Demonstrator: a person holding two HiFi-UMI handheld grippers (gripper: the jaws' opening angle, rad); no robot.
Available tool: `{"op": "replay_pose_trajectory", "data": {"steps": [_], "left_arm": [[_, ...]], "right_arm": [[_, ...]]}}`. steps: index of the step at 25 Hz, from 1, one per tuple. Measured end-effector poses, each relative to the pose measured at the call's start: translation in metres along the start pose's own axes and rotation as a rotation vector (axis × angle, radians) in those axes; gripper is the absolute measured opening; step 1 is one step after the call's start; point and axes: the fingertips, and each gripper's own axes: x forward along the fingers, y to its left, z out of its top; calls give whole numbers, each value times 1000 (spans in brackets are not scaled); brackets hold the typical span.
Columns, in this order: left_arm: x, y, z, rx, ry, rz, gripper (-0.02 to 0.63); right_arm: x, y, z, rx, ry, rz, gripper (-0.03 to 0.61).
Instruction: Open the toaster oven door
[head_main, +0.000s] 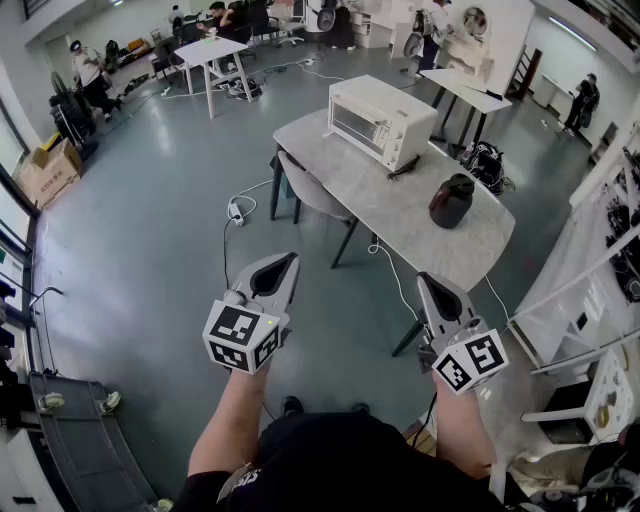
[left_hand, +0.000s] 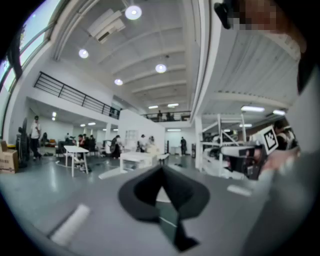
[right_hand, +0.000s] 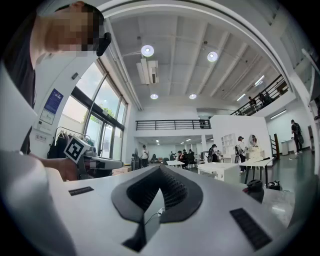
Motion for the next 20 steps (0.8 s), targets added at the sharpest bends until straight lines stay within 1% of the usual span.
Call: {"op": "replay_pose_trajectory", "data": {"steps": [4, 8, 11, 13, 18, 20], "left_arm": [[-9, 2, -4, -3, 9, -10, 9], [-17, 9, -12, -8, 20, -8, 9], [-19, 14, -17, -14, 29, -21, 9], [-23, 17, -19, -14, 32, -32, 9], [-37, 41, -23, -26, 24, -47, 9], [-41, 47, -21, -25, 14, -58, 9]], "right_arm": [[0, 7, 1, -15, 9, 4, -9], [3, 12, -8, 2, 33, -4, -9], [10, 23, -17, 23, 58, 13, -9], [14, 32, -21, 19, 72, 13, -8], [34, 50, -22, 29, 72, 30, -6], [41, 53, -23, 35, 76, 22, -6]]}}
